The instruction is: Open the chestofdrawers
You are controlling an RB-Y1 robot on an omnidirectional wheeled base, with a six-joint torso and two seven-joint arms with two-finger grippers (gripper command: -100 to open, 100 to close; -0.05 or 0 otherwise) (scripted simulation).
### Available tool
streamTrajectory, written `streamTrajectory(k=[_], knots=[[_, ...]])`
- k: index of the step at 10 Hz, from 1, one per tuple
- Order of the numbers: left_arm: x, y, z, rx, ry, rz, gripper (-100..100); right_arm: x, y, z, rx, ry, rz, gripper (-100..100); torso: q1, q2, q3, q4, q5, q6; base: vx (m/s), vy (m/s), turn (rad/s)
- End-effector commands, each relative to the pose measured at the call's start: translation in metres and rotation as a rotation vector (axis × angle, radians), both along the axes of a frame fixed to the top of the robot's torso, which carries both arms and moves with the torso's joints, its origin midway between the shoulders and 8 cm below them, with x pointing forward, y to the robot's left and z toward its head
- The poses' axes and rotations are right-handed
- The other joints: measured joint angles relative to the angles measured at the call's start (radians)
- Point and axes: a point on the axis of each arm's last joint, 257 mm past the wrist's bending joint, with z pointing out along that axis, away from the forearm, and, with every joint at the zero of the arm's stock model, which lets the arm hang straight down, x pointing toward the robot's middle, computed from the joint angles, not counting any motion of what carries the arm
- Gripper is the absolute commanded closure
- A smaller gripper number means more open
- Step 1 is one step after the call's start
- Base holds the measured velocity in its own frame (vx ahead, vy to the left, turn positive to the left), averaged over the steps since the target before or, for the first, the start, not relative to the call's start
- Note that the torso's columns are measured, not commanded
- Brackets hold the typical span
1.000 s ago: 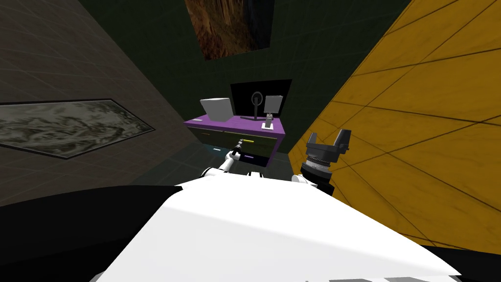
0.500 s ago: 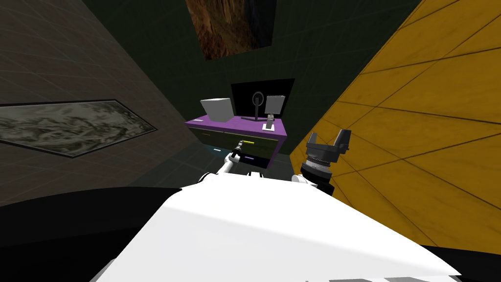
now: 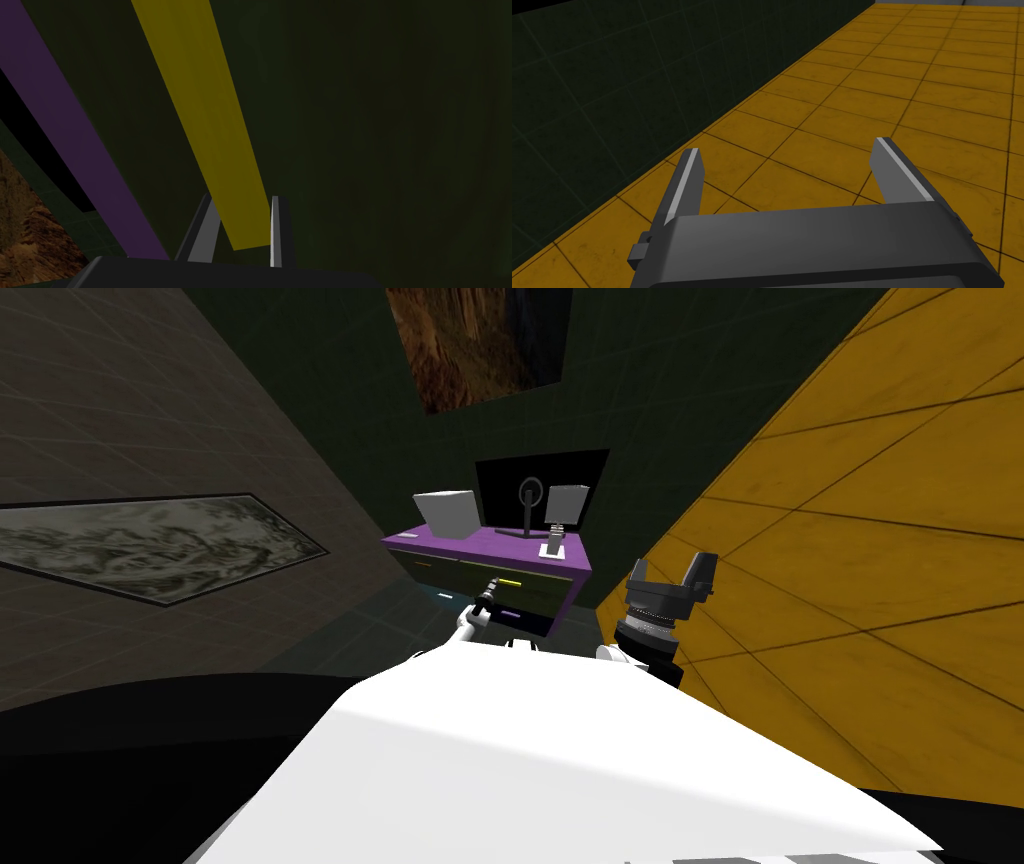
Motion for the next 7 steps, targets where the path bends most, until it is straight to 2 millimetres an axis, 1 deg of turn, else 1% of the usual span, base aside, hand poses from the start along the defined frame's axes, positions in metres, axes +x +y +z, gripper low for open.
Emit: streamTrajectory(k=[1,2,3,4,5,6,7], knots=[[-0.003,0.005,0.008,0.002,-0.016,0.005,100,0.000,0.000,0.000,0.000,0.000,0.000,0,0.000,0.002,0.001,0.002,0.000,0.000,0.003,-0.006,0.008],[-0.017,-0.003,-0.006,0.008,0.015,-0.013,100,0.000,0.000,0.000,0.000,0.000,0.000,0,-0.001,0.004,0.003,0.003,-0.001,0.001,0.061,0.000,0.113],[-0.022,-0.002,-0.003,0.003,0.005,-0.009,100,0.000,0.000,0.000,0.000,0.000,0.000,0,-0.001,0.002,0.002,0.001,0.000,0.000,0.075,-0.003,0.056],[-0.020,-0.003,0.007,0.000,-0.015,-0.012,100,0.000,0.000,0.000,0.000,0.000,0.000,0,0.000,0.000,0.000,0.000,0.000,0.000,0.031,-0.001,-0.009],[-0.035,-0.013,-0.004,0.002,0.011,-0.030,100,0.000,0.000,0.000,0.000,0.000,0.000,0,-0.001,0.003,0.002,0.003,-0.001,0.001,0.063,0.006,0.071],[-0.040,-0.011,-0.002,-0.002,0.006,-0.026,100,0.000,0.000,0.000,0.000,0.000,0.000,0,-0.001,0.003,0.002,0.001,0.000,0.000,0.070,-0.003,0.066],[-0.038,-0.013,0.008,-0.005,-0.014,-0.029,100,0.000,0.000,0.000,0.000,0.000,0.000,0,-0.002,0.003,0.002,0.000,0.000,0.001,0.030,-0.008,0.021]])
